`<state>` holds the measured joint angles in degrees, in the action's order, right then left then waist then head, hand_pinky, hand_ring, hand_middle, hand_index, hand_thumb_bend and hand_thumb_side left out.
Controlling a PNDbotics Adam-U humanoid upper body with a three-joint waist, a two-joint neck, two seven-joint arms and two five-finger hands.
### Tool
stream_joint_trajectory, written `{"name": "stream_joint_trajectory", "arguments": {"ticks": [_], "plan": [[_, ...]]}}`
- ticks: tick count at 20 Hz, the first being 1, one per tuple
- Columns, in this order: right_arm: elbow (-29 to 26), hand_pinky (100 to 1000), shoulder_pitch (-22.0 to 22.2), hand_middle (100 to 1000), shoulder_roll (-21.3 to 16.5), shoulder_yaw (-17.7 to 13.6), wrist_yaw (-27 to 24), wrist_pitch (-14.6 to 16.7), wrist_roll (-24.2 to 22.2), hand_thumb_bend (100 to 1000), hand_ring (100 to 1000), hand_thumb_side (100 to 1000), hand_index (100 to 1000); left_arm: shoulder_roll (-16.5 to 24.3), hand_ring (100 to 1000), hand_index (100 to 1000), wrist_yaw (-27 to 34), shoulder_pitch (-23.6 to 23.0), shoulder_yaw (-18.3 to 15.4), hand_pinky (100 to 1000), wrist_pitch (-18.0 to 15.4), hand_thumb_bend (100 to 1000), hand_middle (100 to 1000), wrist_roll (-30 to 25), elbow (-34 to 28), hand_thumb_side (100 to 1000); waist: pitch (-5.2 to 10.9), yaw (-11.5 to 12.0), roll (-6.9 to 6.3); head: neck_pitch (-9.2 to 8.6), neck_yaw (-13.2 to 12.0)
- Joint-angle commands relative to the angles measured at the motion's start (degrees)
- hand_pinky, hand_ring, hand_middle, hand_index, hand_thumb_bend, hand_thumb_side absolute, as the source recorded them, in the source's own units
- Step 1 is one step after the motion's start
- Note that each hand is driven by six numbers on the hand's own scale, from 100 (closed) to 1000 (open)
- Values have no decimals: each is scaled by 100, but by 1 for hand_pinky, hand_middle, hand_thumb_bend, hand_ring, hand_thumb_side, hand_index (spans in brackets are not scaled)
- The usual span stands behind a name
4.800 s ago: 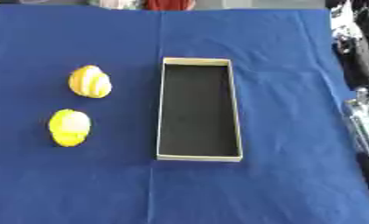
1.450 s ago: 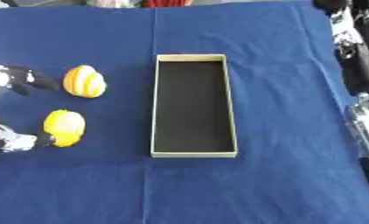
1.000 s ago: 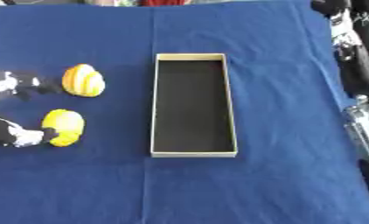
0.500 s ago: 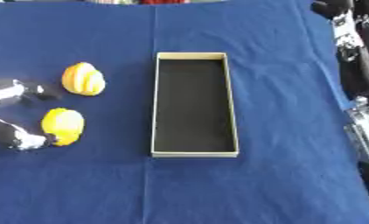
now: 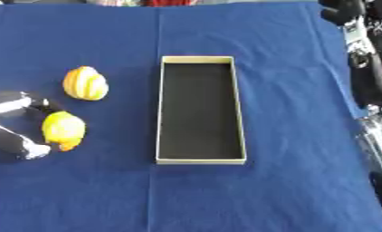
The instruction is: Pick up objects on the table and place them in the box.
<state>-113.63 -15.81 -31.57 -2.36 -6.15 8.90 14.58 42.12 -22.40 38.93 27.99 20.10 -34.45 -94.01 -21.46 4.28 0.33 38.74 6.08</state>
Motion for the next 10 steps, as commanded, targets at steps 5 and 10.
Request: {"name": "stream_joint_trajectory", "arguments": {"ticks": [5,10], "plan": [[-96,867,7,800,-57,-29,-47,-18,54,100,845,762,845,-23,712,706,-444,95,31,719,-203,233,664,330,-20,243,104,-1,6,-26,-33],[-96,867,54,799,-45,-49,-42,-28,90,100,845,763,845,-8,710,705,-647,59,-5,716,-393,204,664,509,-334,242,105,-4,7,-14,-20]]}}
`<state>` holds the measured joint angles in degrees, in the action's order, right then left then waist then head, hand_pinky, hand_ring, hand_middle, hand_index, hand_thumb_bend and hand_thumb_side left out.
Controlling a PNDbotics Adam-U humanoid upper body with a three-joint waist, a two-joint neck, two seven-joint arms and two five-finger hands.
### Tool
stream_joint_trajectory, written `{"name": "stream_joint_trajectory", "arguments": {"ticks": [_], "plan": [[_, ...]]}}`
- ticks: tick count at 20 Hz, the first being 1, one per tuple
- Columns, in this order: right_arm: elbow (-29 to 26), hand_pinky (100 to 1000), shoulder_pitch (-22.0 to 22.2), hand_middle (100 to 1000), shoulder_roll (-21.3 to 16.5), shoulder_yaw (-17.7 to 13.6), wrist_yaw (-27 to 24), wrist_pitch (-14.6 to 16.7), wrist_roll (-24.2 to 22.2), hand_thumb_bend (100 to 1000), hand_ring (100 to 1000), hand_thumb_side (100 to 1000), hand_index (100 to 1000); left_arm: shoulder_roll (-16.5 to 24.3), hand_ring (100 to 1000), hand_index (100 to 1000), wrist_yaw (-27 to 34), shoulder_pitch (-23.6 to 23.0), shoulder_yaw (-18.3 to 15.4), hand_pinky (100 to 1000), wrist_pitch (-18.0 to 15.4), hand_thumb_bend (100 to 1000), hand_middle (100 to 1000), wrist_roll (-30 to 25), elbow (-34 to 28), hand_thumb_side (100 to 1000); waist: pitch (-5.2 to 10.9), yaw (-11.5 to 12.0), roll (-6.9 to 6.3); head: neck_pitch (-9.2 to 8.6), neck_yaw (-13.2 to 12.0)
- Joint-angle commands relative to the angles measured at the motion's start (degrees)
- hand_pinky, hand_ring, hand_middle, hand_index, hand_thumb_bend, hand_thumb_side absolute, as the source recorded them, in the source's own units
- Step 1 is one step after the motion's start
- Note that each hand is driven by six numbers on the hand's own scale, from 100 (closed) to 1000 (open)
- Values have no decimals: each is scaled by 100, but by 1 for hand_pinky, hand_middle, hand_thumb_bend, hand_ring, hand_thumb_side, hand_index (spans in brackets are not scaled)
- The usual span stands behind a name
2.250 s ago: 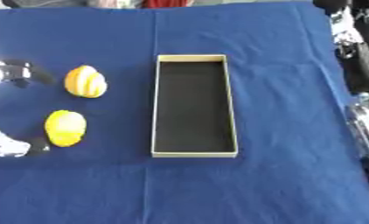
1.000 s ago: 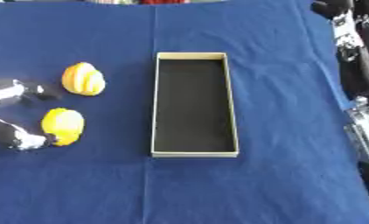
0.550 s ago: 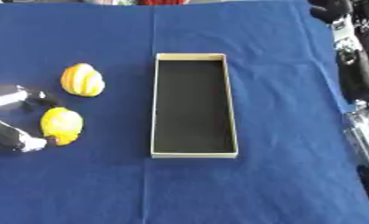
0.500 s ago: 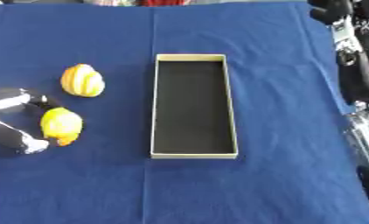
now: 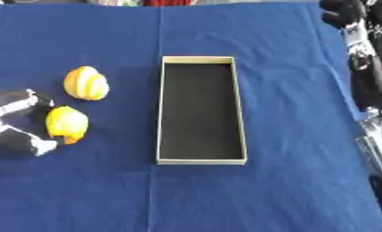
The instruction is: Pick up objects on the table and place them in the box.
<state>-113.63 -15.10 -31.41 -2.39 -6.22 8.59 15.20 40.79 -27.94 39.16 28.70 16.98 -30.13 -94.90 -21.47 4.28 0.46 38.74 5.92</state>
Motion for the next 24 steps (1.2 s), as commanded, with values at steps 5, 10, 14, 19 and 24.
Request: {"name": "stream_joint_trajectory", "arguments": {"ticks": [5,10,14,19,24], "plan": [[-96,867,3,799,-71,-55,-26,6,40,100,845,764,845,326,707,712,-317,69,-384,717,-86,183,670,115,-932,241,120,22,-16,-1,29],[-96,867,1,799,-75,-59,-22,11,46,100,845,764,845,444,707,712,-440,13,-529,717,134,183,670,-55,-1477,241,120,26,-19,-6,38],[-96,867,-14,798,-101,-36,-31,9,19,100,844,759,845,175,681,698,-253,398,-524,701,-32,134,641,71,-1887,223,180,18,-34,27,47],[-96,868,-44,797,-120,-33,-36,20,10,100,845,758,845,-331,672,691,23,1049,-326,696,29,116,633,-157,-1967,226,194,49,-29,34,78],[-96,868,-56,796,-126,-29,-40,26,-2,100,845,757,845,-971,666,683,-60,1424,-78,691,326,134,624,-486,-1742,233,197,37,-45,45,112]]}}
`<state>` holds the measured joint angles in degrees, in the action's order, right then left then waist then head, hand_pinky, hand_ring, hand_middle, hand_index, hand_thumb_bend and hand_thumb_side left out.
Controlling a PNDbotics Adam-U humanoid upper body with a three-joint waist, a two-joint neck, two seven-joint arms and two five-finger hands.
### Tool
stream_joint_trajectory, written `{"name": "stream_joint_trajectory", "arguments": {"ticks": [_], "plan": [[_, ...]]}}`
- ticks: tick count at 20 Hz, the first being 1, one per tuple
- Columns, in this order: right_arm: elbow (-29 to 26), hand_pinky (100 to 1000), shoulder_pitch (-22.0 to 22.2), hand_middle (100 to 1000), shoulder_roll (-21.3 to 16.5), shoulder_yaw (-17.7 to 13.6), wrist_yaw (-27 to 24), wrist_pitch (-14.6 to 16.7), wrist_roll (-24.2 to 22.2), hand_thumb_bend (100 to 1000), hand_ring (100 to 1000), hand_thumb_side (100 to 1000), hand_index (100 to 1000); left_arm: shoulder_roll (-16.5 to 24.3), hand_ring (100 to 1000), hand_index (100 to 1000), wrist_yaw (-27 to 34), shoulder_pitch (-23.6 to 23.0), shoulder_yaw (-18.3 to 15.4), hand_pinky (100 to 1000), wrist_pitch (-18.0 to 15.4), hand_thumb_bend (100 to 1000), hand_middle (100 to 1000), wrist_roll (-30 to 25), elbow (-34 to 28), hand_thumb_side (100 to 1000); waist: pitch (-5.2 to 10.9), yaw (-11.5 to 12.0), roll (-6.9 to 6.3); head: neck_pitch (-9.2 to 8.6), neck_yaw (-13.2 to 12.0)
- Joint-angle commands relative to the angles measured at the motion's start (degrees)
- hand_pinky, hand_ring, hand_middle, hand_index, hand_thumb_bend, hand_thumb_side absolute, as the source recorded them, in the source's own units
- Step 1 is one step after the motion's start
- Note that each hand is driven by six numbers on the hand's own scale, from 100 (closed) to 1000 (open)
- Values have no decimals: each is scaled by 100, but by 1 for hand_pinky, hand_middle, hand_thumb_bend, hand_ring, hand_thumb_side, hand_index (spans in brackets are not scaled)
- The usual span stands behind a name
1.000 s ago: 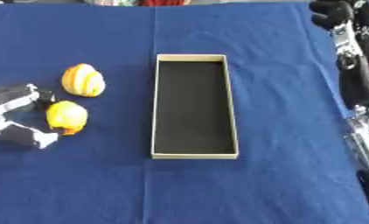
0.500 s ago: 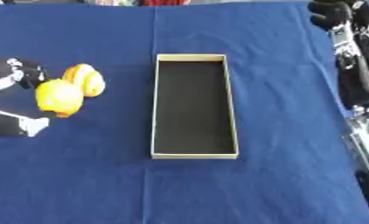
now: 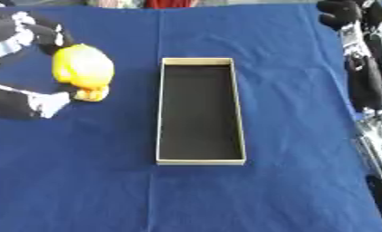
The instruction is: Pick up objects on the table and place them in the box.
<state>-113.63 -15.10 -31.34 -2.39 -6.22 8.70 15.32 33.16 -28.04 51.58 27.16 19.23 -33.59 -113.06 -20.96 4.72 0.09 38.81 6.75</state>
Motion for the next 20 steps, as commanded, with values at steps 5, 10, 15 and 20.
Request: {"name": "stream_joint_trajectory", "arguments": {"ticks": [5,10,15,20], "plan": [[-96,868,-97,796,-143,-40,-34,33,-8,100,845,752,845,-900,663,683,-307,415,279,692,63,143,622,-187,646,249,144,-30,-18,48,47],[-96,869,-178,795,-186,-58,-23,70,5,100,844,747,845,-1472,665,685,-684,479,423,693,-131,157,623,-125,1271,260,145,-40,-25,55,50],[-96,869,-210,795,-178,-54,-31,84,1,100,844,745,845,-1836,670,691,-1007,397,477,696,-322,187,627,18,1889,276,139,-60,-27,44,46],[-96,869,-288,793,-195,-69,-32,126,15,100,843,736,845,-2055,681,701,-1260,318,546,703,-541,223,637,160,2384,297,142,-83,-28,34,15]]}}
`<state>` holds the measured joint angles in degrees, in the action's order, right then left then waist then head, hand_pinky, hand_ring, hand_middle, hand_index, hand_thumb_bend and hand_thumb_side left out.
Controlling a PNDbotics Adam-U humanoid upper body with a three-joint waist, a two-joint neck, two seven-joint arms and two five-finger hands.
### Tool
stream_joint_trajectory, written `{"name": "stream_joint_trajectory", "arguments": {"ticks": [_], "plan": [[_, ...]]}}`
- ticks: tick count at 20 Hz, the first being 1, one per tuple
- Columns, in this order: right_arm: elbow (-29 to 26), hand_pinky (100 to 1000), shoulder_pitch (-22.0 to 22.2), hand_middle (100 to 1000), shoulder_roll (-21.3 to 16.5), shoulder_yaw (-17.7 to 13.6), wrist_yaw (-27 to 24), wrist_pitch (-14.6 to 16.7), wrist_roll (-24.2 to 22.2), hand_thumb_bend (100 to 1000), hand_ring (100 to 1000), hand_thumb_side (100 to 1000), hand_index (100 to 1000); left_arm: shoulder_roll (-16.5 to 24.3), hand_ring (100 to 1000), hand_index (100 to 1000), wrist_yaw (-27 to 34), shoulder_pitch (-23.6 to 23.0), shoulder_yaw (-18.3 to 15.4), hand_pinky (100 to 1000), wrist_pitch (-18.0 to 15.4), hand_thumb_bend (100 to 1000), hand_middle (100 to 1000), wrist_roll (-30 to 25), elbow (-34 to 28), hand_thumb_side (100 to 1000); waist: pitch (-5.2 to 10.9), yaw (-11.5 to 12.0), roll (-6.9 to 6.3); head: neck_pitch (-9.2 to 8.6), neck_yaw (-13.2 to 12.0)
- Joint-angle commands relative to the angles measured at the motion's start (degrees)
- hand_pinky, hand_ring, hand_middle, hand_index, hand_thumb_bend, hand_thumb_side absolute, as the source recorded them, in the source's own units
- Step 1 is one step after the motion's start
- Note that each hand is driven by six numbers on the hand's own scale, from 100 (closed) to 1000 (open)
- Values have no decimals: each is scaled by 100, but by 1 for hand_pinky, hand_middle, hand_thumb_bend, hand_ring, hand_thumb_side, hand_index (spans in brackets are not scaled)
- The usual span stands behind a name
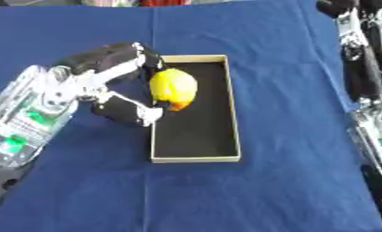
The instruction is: Pick up objects on the table and place them in the box.
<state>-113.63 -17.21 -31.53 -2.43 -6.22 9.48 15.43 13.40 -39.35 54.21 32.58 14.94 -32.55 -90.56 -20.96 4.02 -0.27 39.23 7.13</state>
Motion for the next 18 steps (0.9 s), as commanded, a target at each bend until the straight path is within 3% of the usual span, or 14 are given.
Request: {"name": "stream_joint_trajectory", "arguments": {"ticks": [1,4,7,12,18], "plan": [[-96,869,-89,793,-180,-67,-34,59,10,100,843,734,844,-108,687,706,-182,42,13,706,-150,237,642,63,213,302,142,-17,10,-11,-27],[-96,869,-88,793,-178,-76,-38,73,29,100,843,730,844,-159,706,728,-312,12,23,723,-267,261,663,31,389,306,143,-17,15,-9,-34],[-96,868,-73,793,-161,-80,-45,64,45,100,843,732,844,-167,797,837,-414,16,25,810,-393,375,758,-70,408,368,147,-11,17,-11,-32],[-96,868,-45,792,-138,-78,-48,57,44,100,842,735,843,-126,877,906,-701,8,-5,910,-537,586,822,-280,330,491,156,-1,18,-11,-26],[-96,867,-1,792,-118,-75,-52,32,41,100,841,738,843,-51,916,933,-958,-32,-99,922,-720,657,839,-267,154,510,158,6,13,-7,-15]]}}
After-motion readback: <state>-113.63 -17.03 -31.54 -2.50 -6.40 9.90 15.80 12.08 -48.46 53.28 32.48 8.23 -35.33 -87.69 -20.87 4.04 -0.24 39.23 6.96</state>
